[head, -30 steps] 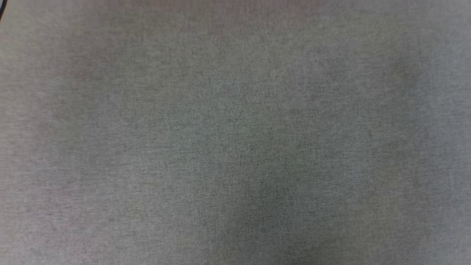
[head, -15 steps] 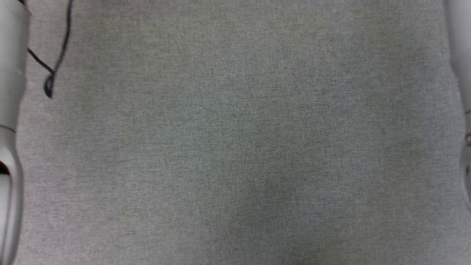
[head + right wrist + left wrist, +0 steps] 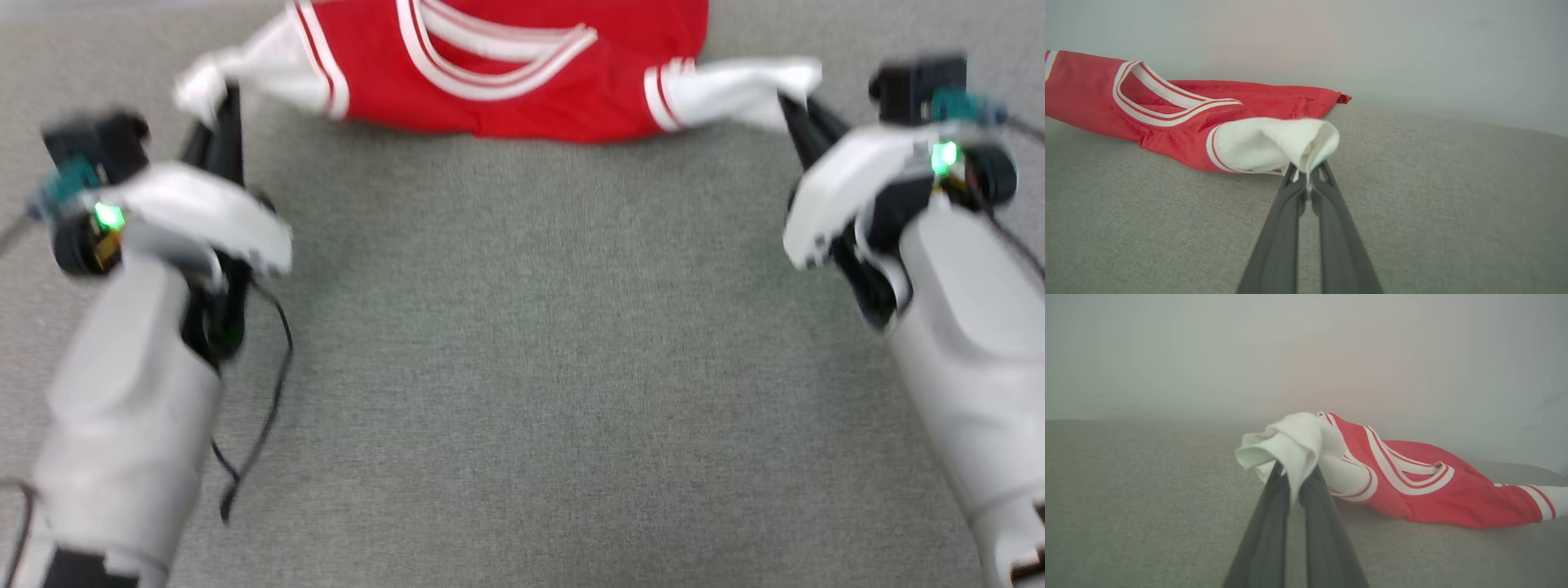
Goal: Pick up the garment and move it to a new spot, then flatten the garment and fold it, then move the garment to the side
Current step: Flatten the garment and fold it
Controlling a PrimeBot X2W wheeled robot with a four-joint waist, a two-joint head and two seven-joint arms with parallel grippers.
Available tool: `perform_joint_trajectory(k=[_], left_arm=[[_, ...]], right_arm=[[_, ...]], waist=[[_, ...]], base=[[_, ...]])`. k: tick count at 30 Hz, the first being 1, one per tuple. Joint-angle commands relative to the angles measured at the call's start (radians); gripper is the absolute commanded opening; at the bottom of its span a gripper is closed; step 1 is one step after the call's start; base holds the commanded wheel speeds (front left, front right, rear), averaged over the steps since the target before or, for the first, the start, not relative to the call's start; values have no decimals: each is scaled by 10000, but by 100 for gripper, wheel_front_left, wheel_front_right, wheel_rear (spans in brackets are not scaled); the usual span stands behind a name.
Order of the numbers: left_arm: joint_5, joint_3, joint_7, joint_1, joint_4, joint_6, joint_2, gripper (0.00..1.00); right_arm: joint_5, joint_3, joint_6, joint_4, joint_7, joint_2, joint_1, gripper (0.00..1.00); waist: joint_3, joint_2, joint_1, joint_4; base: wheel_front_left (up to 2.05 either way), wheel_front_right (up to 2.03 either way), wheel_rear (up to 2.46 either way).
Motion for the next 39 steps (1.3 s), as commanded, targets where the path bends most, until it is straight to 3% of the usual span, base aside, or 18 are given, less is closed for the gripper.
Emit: perform_joint_trajectory(k=[1, 9, 14, 24, 25, 26, 27, 28, 34, 39], left_arm=[[-36, 105, -69, 765, -318, 63, -113, 0], [-207, 189, 4, 4487, -1921, 719, 206, 0], [-362, 12, 606, 6491, -3090, 1199, 557, 0], [-560, -27, 1219, 9473, -5422, 2555, 979, 0], [-525, -24, 1229, 9638, -5641, 2679, 1011, 0], [-476, 0, 1198, 9779, -5855, 2811, 1027, 0], [-462, 4, 1203, 9888, -6026, 2918, 1051, 0], [-432, -5, 1233, 9982, -6212, 3023, 1060, 0], [-126, -52, 1368, 9817, -7193, 3438, 1227, 0], [106, 24, 1430, 9426, -7949, 3662, 1383, 0]], right_arm=[[246, 44, -7, -399, 87, -250, 695, 0], [892, -432, -7, -2969, 1264, -954, 4778, 0], [703, -1685, -8, -5002, 2462, -1095, 7744, 0], [-283, -3604, -7, -8937, 5681, 324, 12492, 0], [-361, -3666, -7, -9176, 5952, 454, 12746, 4], [-334, -3774, -7, -9357, 6192, 624, 12974, 36], [-444, -3840, -7, -9494, 6344, 672, 13118, 84], [-538, -3899, -7, -9657, 6357, 713, 13156, 100], [-515, -4428, -5, -10113, 5549, 815, 12092, 100], [-386, -5138, -5, -9120, 4865, 877, 9772, 100]], waist=[[-882, 0, 0, 210], [-2401, 0, 0, 227], [-3083, 0, 0, 450], [-3764, 0, 0, 448], [-3778, 0, 0, 450], [-3786, 0, 0, 455], [-3791, 0, 0, 458], [-3792, 0, 0, 473], [-3653, 0, 0, 588], [-3026, 0, 0, 691]], base=[[0, 0, 0], [0, 0, 0], [0, 0, 0], [0, 0, 0], [0, 0, 0], [0, 0, 0], [0, 0, 0], [0, 0, 0], [0, 0, 0], [0, 0, 0]])
